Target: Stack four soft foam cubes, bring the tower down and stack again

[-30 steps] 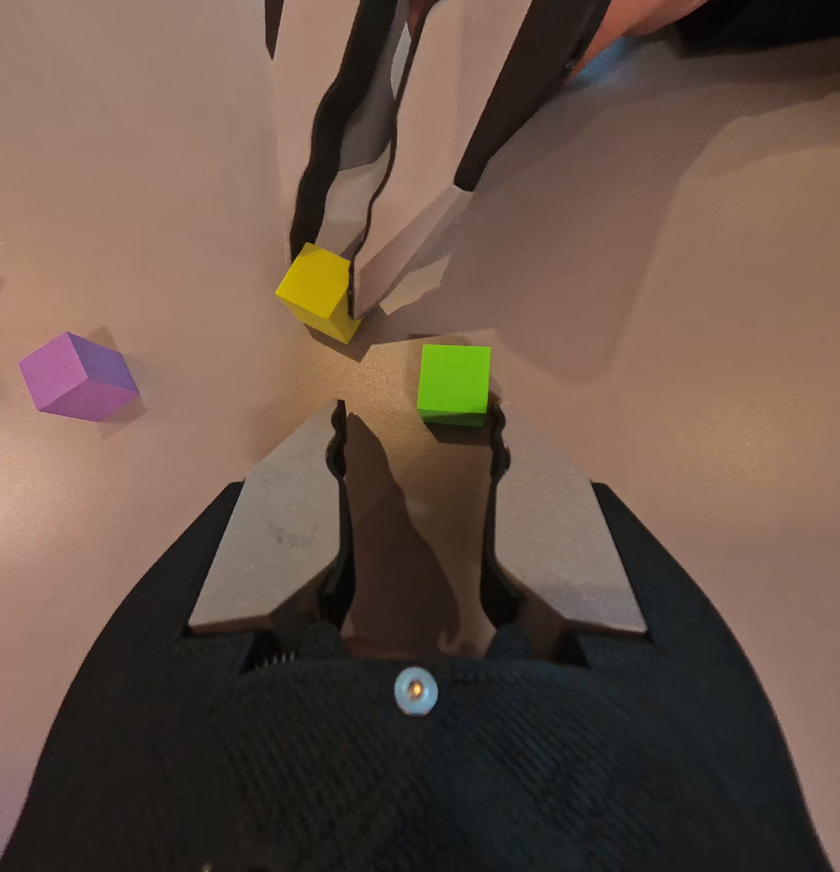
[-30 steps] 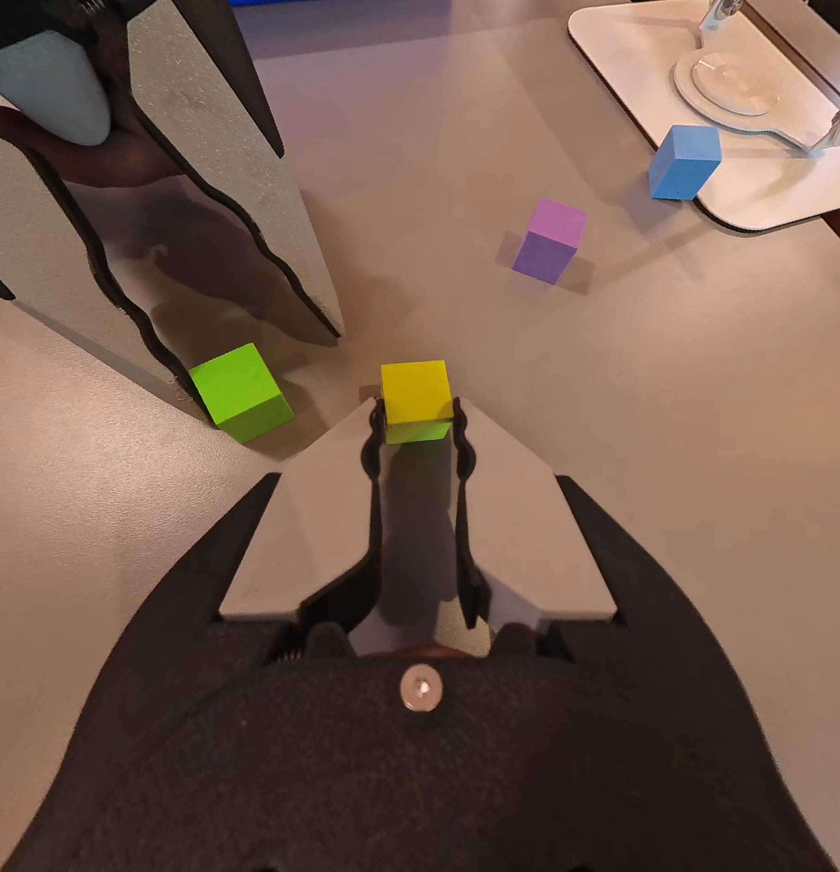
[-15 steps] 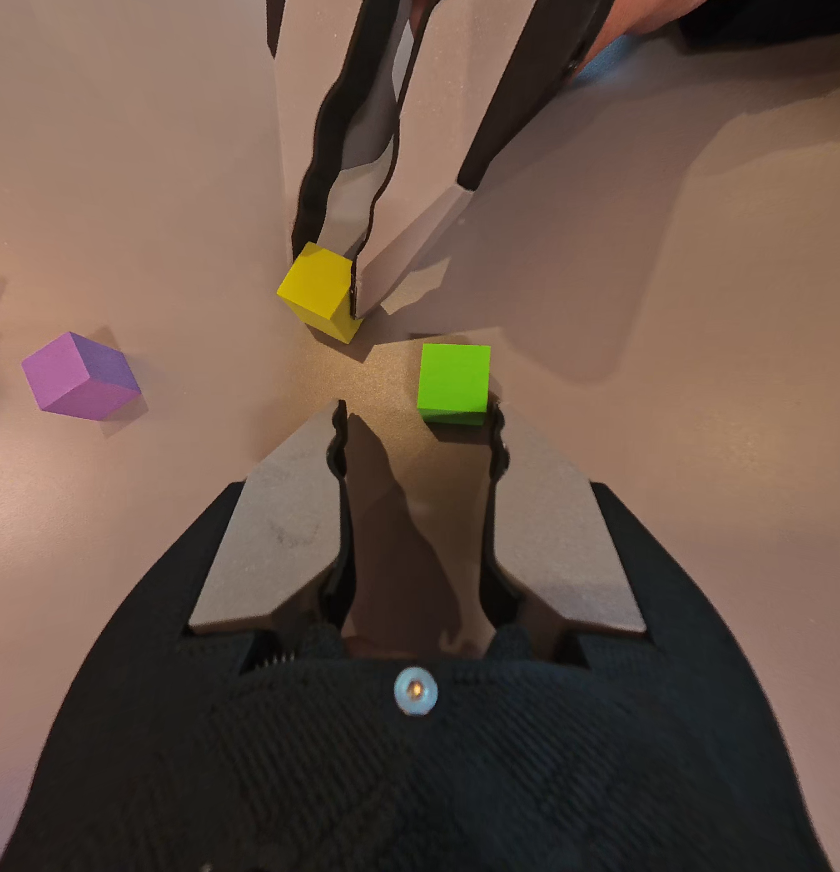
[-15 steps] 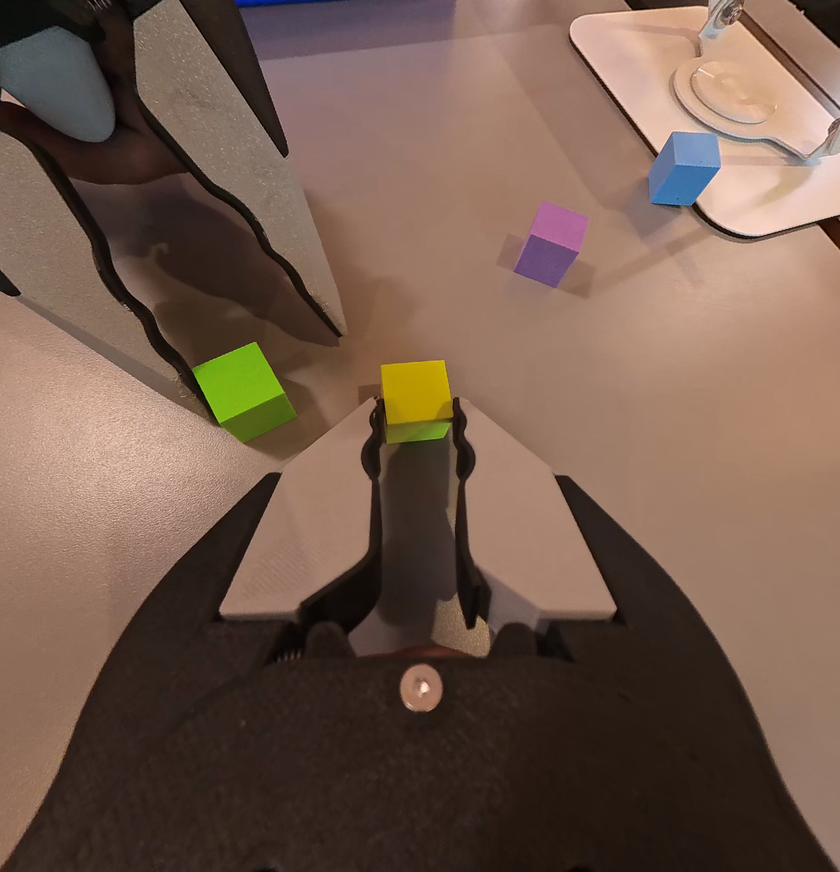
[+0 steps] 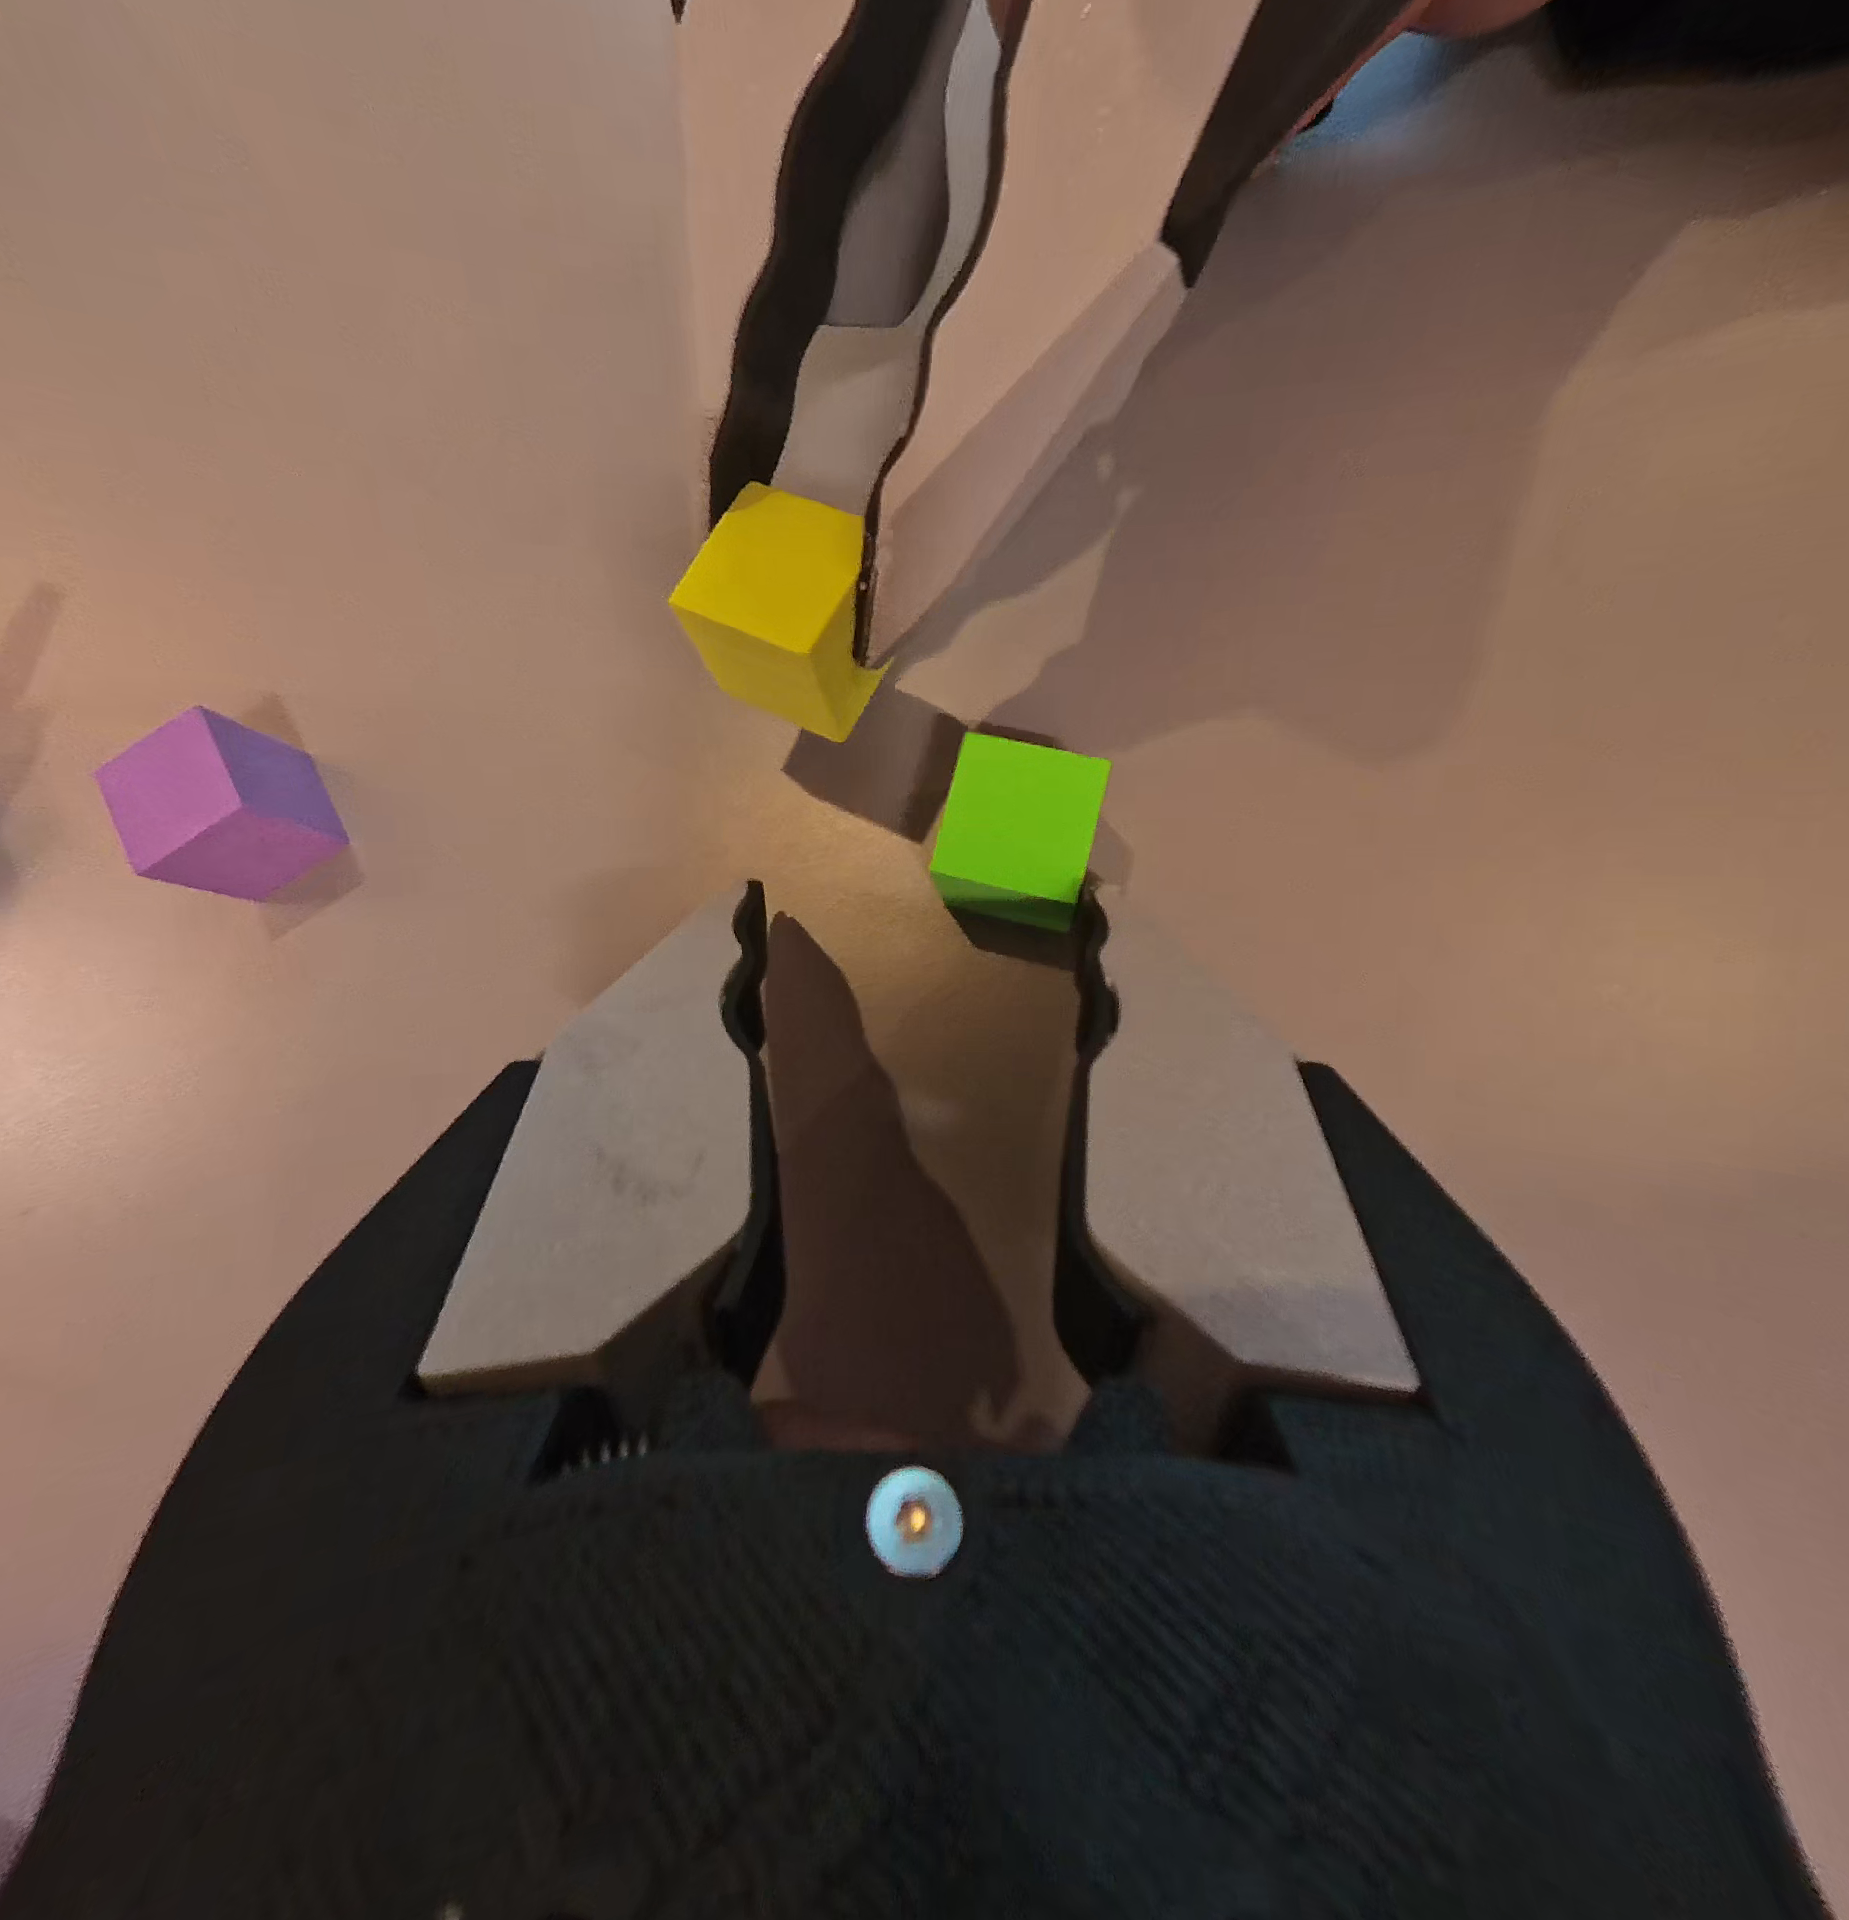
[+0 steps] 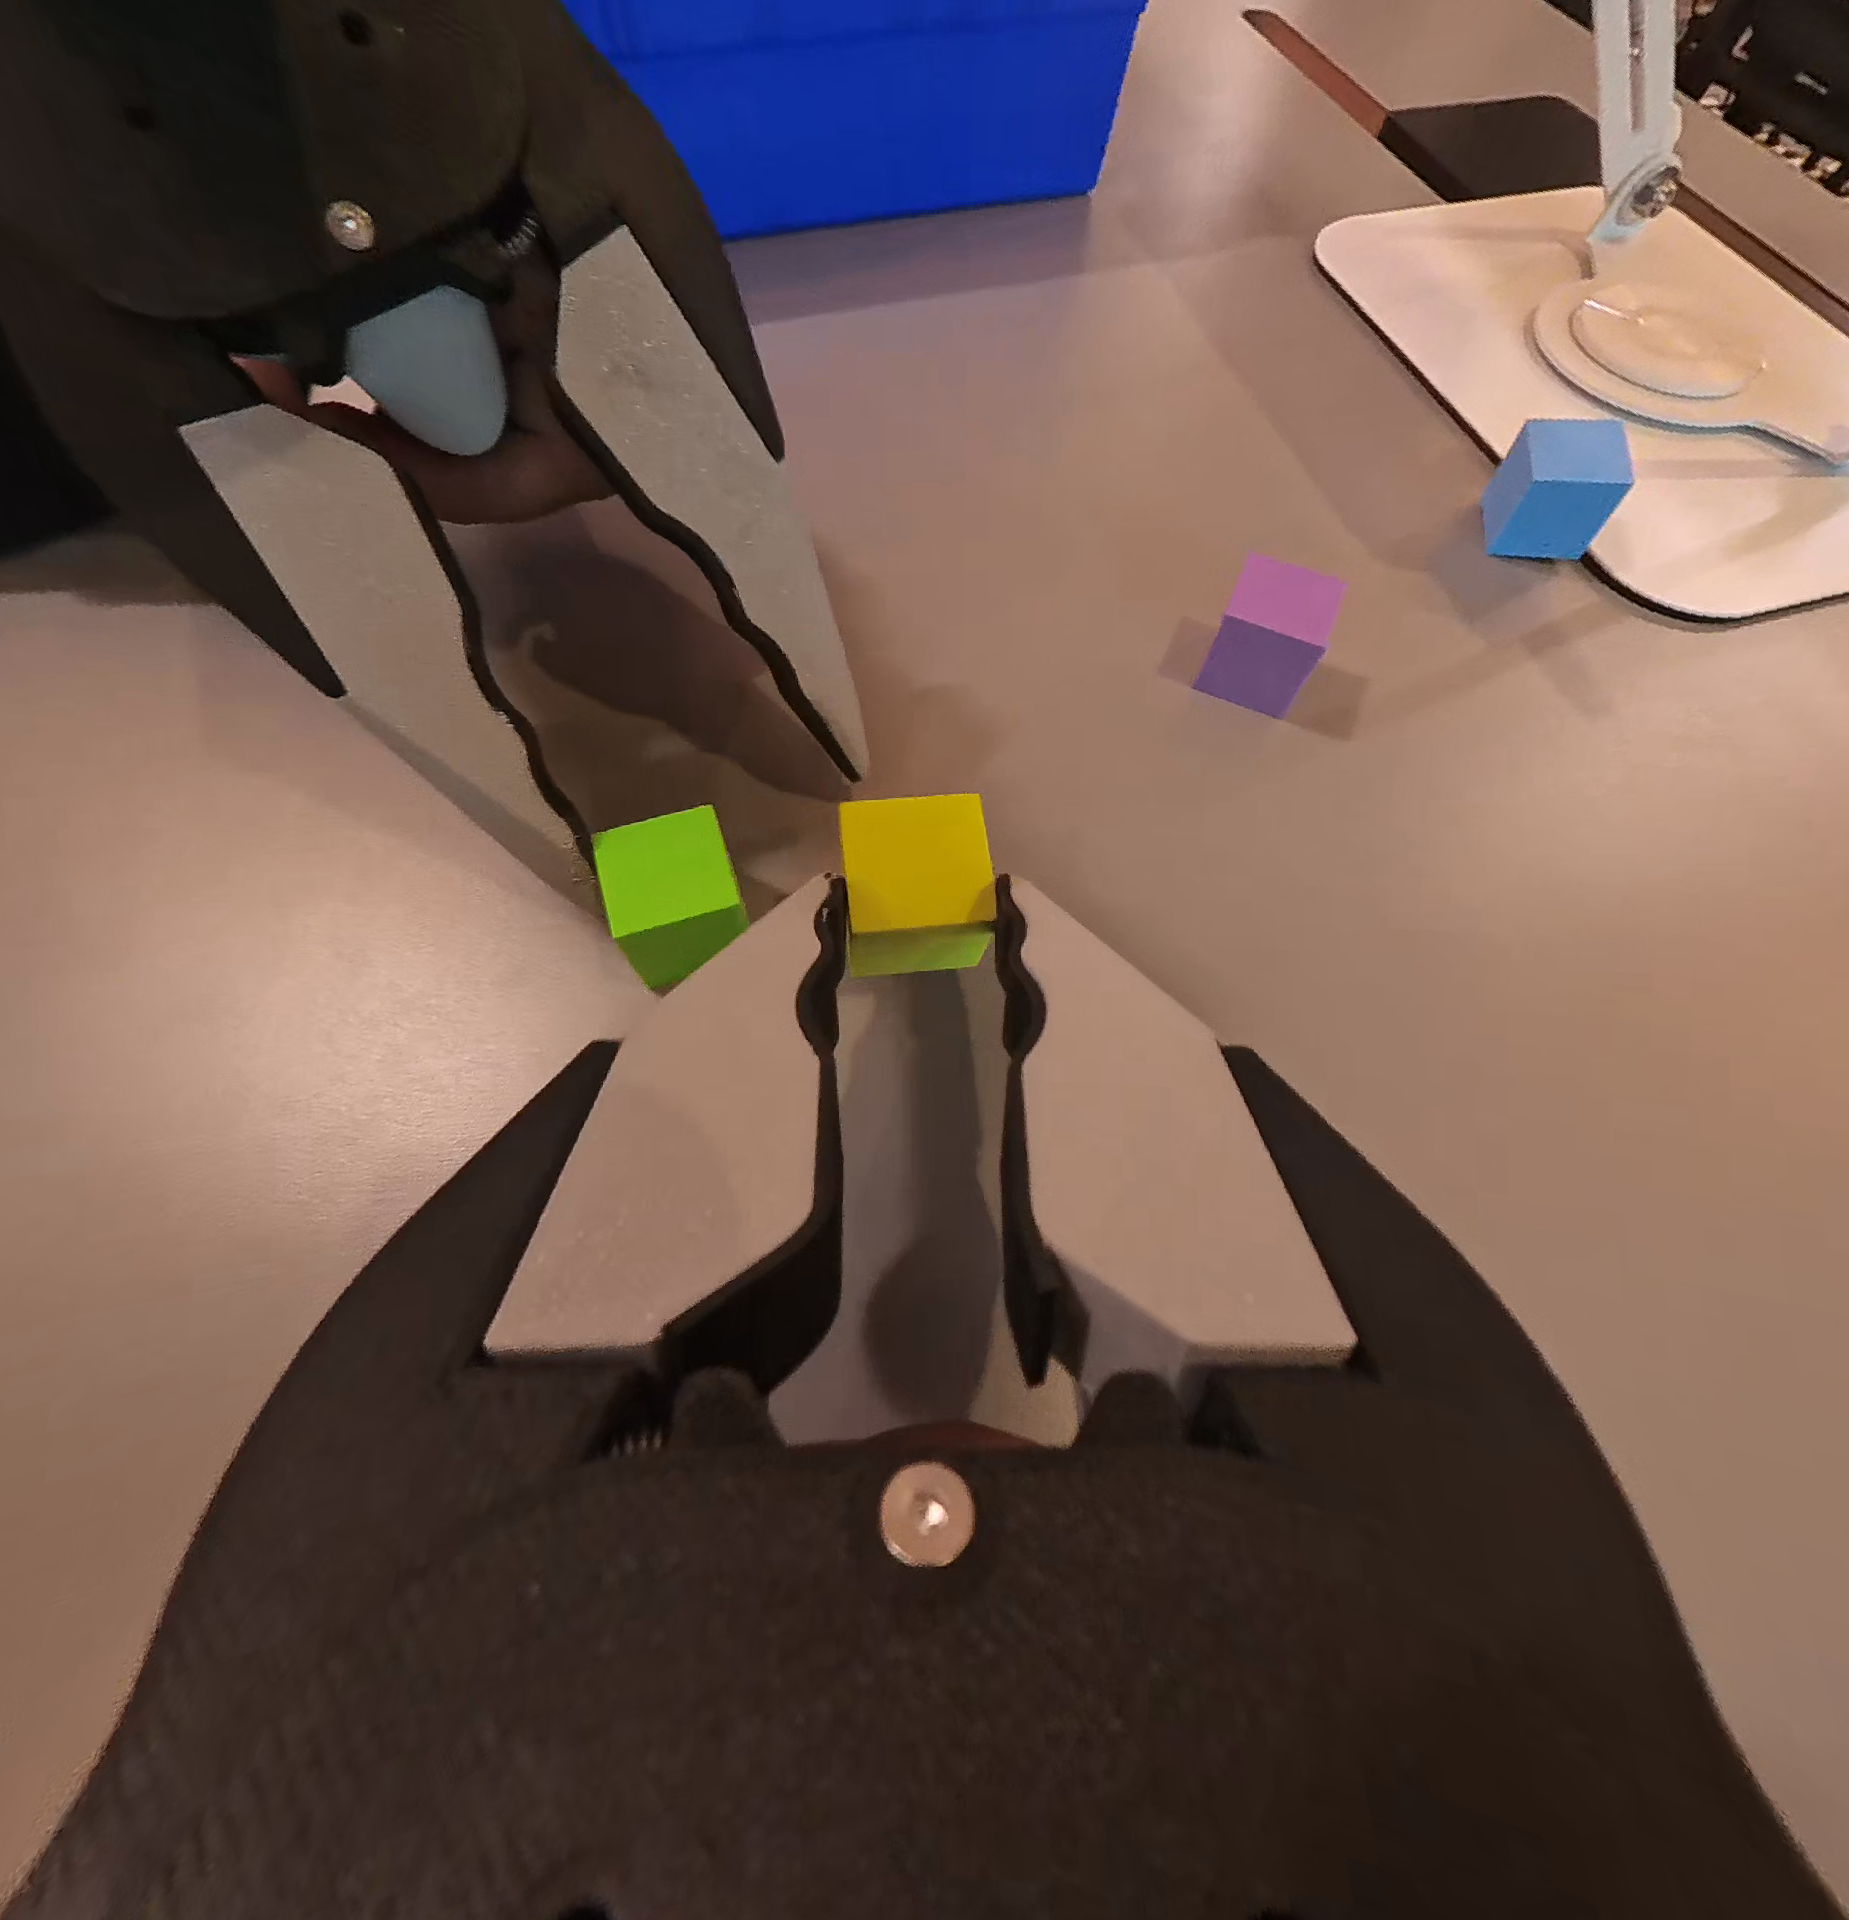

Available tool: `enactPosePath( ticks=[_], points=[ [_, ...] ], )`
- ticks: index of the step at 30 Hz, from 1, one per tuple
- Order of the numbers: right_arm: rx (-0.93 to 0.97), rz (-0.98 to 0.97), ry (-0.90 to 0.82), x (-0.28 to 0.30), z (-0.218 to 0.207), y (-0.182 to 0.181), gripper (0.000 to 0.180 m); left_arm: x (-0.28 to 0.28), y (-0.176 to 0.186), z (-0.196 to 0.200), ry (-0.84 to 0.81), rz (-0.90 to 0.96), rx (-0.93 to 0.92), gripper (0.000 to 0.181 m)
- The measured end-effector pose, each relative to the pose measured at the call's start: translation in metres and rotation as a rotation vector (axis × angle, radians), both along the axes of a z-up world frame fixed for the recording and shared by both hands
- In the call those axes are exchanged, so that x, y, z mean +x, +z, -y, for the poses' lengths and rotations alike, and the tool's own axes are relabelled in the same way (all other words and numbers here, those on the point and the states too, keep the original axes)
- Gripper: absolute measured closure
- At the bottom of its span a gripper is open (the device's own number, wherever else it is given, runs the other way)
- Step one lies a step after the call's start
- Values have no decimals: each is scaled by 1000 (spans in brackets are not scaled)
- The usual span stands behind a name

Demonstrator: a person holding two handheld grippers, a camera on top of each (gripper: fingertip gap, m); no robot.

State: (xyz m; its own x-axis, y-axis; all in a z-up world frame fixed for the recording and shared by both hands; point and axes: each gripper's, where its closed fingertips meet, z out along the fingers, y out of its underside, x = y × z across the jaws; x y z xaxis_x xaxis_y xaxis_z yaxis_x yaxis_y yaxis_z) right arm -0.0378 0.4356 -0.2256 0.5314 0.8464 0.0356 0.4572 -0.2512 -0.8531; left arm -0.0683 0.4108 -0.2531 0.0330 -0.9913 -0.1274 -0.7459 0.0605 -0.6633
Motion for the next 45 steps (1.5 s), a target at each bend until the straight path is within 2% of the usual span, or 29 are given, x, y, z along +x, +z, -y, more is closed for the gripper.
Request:
enactPosePath(
  ticks=[7, 10, 13, 22, 45],
  points=[
    [13, -33, 47, -6, 10, 12, 154, -5, 0, 1, -9, -11, -2, 124],
    [8, -43, 92, -14, 19, 17, 154, -15, -2, 6, -25, -35, -60, 122],
    [14, -21, 123, -21, 26, 16, 154, -29, -5, 13, -43, -55, -137, 117],
    [4, 66, 207, -31, 40, 8, 154, -33, -5, 14, -50, -47, -129, 114],
    [14, 105, 216, -30, 37, 11, 153, -32, -4, 14, -41, -50, -129, 113]
  ],
)
